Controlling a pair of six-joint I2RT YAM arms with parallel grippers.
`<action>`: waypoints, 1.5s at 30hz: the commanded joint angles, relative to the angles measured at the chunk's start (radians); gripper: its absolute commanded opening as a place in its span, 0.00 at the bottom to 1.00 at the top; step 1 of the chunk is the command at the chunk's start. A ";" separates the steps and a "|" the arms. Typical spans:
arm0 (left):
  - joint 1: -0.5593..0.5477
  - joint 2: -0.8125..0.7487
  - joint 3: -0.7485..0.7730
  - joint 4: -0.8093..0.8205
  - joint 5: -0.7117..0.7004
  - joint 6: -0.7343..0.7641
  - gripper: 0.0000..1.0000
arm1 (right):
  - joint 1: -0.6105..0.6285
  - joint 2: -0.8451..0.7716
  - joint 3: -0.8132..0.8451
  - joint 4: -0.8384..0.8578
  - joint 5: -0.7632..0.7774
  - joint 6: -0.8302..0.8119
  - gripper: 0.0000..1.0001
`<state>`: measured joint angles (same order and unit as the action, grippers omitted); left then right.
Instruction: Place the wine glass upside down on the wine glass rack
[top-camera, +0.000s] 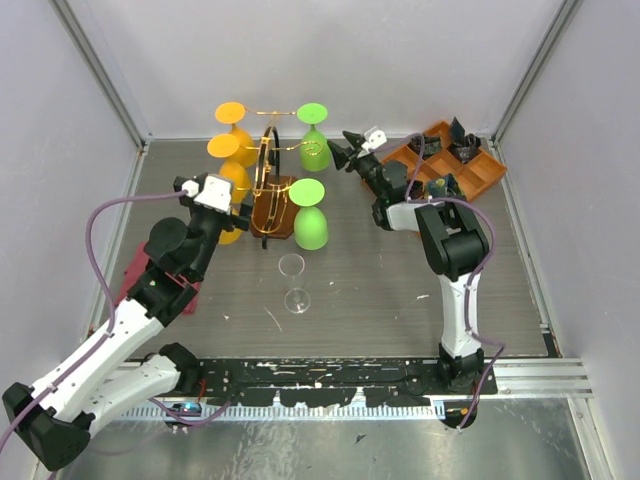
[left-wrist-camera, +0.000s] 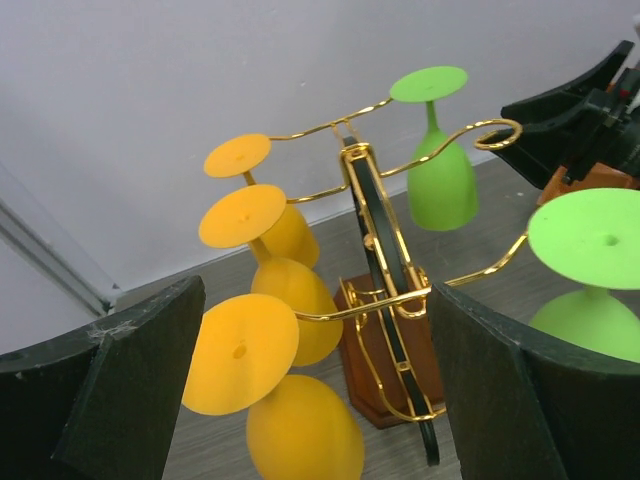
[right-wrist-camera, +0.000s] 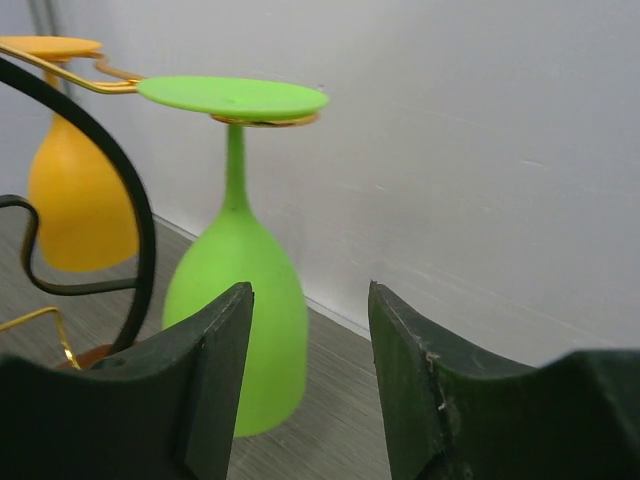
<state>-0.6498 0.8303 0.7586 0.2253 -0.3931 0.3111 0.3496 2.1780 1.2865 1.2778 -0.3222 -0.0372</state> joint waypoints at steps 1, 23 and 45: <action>0.003 -0.010 0.094 -0.205 0.152 -0.031 0.98 | -0.008 -0.152 -0.079 0.023 0.117 -0.064 0.56; -0.023 0.009 0.091 -0.632 0.631 -0.248 0.98 | -0.009 -0.616 0.041 -1.158 0.502 0.032 0.68; -0.097 0.182 0.187 -0.665 0.585 -0.212 0.70 | -0.008 -0.729 -0.019 -1.237 0.591 -0.017 0.69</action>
<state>-0.7277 0.9962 0.8898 -0.3847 0.2184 0.0807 0.3386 1.4914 1.2640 0.0174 0.2470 -0.0368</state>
